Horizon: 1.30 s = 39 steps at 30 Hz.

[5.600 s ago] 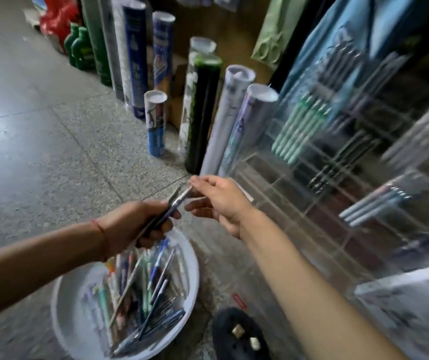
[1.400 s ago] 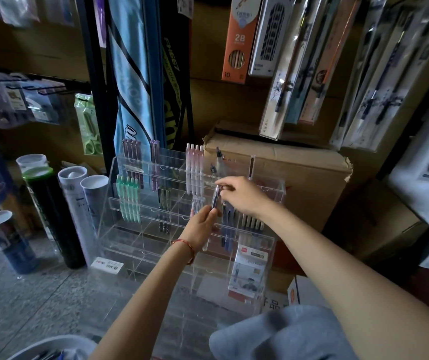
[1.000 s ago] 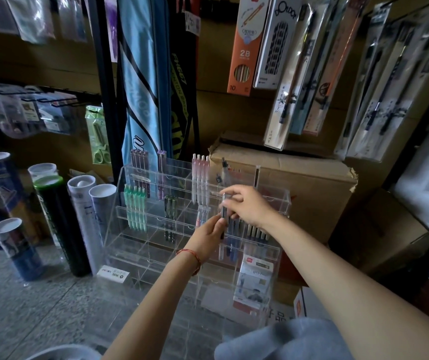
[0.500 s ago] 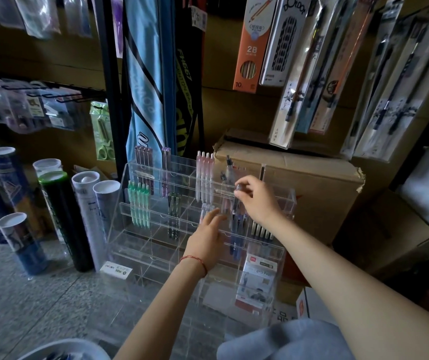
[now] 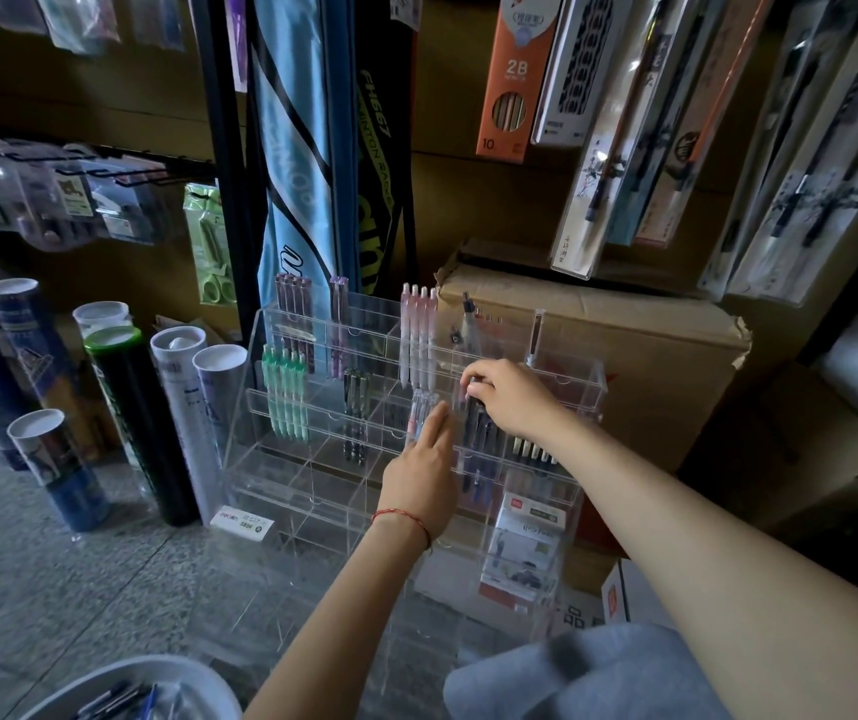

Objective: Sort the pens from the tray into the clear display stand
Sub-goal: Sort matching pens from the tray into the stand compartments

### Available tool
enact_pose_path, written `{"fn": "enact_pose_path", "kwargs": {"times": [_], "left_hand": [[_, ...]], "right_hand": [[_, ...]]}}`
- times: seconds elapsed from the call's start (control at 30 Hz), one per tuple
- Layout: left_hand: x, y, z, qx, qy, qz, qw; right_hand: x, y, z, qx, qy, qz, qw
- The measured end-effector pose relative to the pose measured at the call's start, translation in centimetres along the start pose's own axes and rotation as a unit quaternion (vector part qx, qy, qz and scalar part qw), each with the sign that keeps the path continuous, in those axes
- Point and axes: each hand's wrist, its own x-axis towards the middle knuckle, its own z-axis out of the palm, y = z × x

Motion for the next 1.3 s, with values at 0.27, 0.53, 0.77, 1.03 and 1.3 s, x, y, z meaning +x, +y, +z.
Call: {"fn": "enact_pose_path", "kwargs": {"times": [0.27,0.53,0.77,1.03,1.3], "left_hand": [[-0.1,0.1,0.0,0.018,-0.025,-0.009,0.999],[-0.1,-0.4,0.2,0.021,-0.044,-0.007,0.999],[-0.4,-0.3,-0.2,0.006,-0.028,0.007,1.0],[-4.7,-6.3,-0.5,0.029,-0.002,0.012,1.0],[-11.0,-17.8,-6.7,0.077,-0.073,-0.203,0.973]], "right_hand": [[-0.1,-0.5,-0.2,-0.012,-0.015,0.012,1.0],[-0.8,-0.9,0.8,-0.132,-0.095,0.031,0.986],[-1.3,-0.7,1.7,-0.278,-0.116,-0.008,0.954],[-1.2,-3.5,1.6,-0.151,-0.055,-0.063,0.985],[-2.7,-13.4,6.4,0.106,-0.117,-0.141,0.977]]}}
